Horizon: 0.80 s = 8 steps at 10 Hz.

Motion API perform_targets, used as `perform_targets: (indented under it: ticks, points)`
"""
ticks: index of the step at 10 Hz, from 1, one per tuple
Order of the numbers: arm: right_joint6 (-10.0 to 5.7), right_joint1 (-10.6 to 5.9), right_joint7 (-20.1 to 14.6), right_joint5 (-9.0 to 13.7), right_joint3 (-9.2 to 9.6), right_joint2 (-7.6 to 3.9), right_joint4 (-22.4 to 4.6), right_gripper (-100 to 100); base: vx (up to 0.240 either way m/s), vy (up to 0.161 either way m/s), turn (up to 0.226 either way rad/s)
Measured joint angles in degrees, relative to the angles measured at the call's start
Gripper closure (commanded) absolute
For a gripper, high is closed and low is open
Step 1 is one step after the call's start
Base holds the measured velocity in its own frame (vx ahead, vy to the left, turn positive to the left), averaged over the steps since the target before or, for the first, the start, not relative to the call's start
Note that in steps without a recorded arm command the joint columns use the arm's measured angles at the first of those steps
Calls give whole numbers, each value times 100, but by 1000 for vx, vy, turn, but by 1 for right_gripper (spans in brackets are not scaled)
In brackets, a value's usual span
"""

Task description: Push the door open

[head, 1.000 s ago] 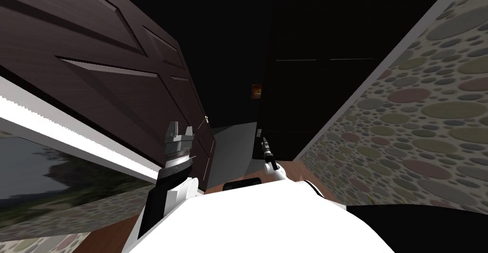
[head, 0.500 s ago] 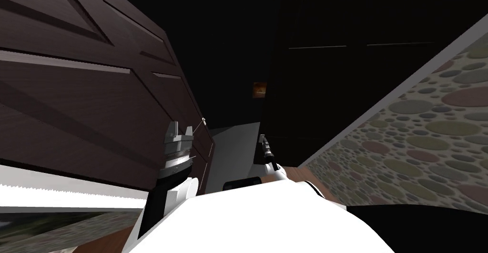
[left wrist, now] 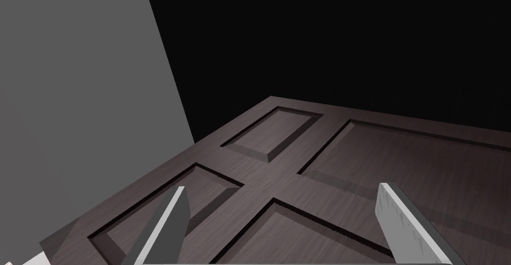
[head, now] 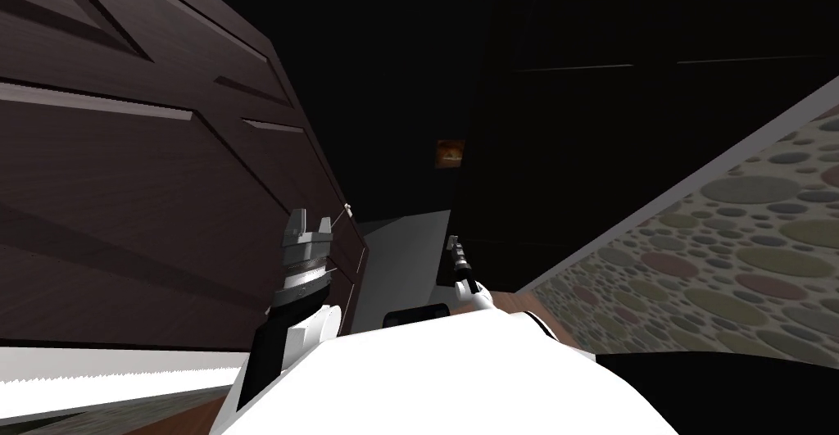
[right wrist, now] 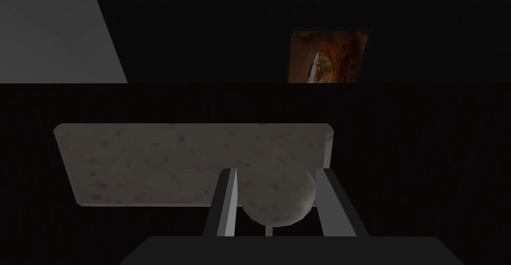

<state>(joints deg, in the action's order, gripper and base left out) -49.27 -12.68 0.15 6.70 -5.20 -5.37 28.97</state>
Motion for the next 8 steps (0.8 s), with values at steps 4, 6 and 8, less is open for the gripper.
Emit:
perform_targets:
  ticks: [4, 6, 8]
  points:
    - [15, 20, 3, -3, 5, 8, -16, 100, 18, 4, -8]
    - [37, 56, 25, 35, -52, 15, -57, 100, 162, 28, -40]
    - [19, 50, 29, 76, -115, -9, -65, 100, 182, 4, -38]
